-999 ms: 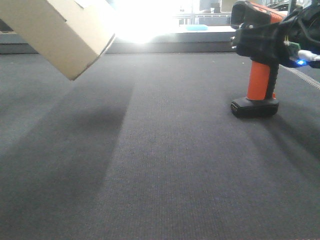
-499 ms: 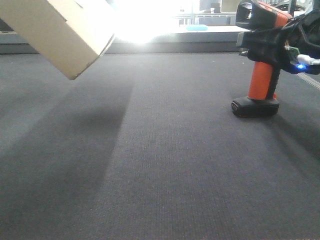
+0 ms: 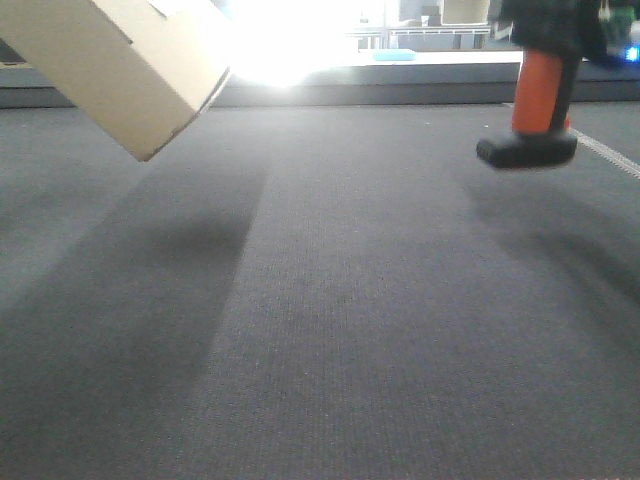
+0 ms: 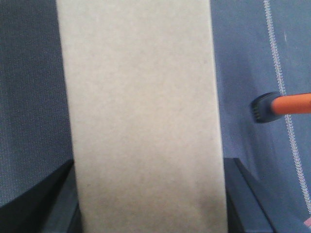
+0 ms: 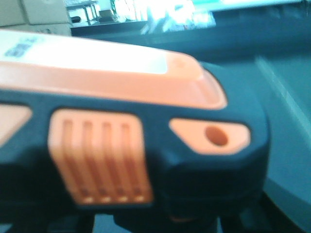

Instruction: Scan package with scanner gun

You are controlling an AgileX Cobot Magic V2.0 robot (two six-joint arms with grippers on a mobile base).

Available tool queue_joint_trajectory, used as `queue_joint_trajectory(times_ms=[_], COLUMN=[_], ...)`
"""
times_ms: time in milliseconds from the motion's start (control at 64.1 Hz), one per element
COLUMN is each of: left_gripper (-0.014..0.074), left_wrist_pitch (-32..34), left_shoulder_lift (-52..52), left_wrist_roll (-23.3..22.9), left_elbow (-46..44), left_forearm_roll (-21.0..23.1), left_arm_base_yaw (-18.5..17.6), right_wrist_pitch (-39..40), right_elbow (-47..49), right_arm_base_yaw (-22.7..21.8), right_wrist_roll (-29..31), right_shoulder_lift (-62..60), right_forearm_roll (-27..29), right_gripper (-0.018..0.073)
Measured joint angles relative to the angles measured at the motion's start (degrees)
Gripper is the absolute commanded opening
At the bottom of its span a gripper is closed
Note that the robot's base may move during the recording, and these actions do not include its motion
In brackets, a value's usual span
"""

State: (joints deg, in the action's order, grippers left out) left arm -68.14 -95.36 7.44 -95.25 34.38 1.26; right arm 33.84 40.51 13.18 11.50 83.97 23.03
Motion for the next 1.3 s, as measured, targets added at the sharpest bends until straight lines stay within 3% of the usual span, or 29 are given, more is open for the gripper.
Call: queue_joint_trajectory(times_ms=[297, 453, 1092, 1202, 1295], left_gripper=[-0.0111, -0.0111, -0.0111, -0.0111, -0.0111], left_wrist_pitch=[-0.3, -0.9, -1.5, -1.5, -1.5], left_shoulder_lift=[0.0, 0.0, 0.0, 0.0, 0.0], left_wrist_roll=[0.0, 0.0, 0.0, 0.0, 0.0], left_elbow=[0.0, 0.0, 0.0, 0.0, 0.0], left_forearm_roll=[-0.9, -1.3, -1.4, -1.4, -1.4], left_arm_base_yaw=[0.0, 0.0, 0.0, 0.0, 0.0], right_wrist_pitch=[-12.8, -15.6, -16.1, -16.3, -16.7], right_elbow=[9.9, 12.1, 12.5, 12.6, 12.6], right_arm_base_yaw=[0.0, 0.0, 0.0, 0.0, 0.0], right_wrist_roll=[22.1, 29.1, 31.2, 31.3, 31.3], right_shoulder_lift=[-2.9, -2.9, -2.9, -3.2, -4.1], right_forearm_roll=[0.0, 0.0, 0.2, 3.2, 10.4], right_gripper=[-0.0154, -0.0154, -0.0154, -0.0154, -0.0154])
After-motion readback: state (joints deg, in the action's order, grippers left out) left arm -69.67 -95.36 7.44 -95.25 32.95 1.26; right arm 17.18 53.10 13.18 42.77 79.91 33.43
